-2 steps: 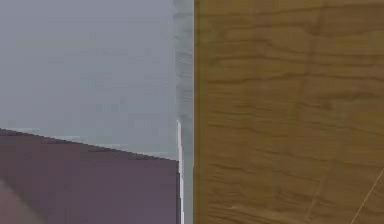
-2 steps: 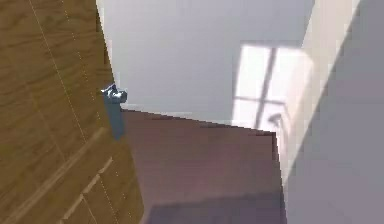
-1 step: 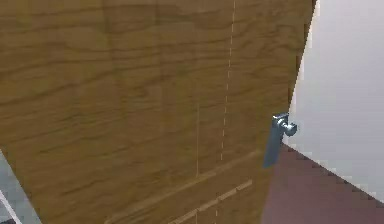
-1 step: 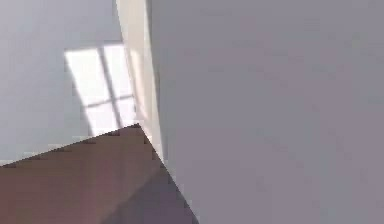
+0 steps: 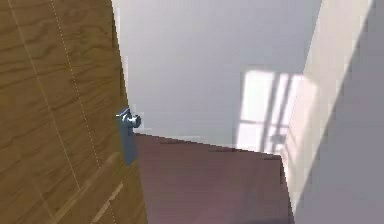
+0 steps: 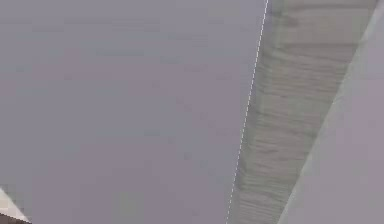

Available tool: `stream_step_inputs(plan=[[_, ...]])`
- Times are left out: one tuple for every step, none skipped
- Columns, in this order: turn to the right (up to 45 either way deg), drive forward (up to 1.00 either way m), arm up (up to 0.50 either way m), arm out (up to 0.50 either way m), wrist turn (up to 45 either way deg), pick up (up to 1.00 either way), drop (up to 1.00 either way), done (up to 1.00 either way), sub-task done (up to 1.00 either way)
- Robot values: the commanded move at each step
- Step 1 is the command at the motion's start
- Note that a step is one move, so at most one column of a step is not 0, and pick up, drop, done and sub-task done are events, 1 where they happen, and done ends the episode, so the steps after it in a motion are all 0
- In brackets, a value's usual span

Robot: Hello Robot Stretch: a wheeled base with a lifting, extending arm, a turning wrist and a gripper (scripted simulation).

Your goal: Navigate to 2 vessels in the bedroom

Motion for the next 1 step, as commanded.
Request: stream_step_inputs(plan=[[12.0,0.0,0.0,0.0,0.0,0.0,0.0,0.0,0.0]])
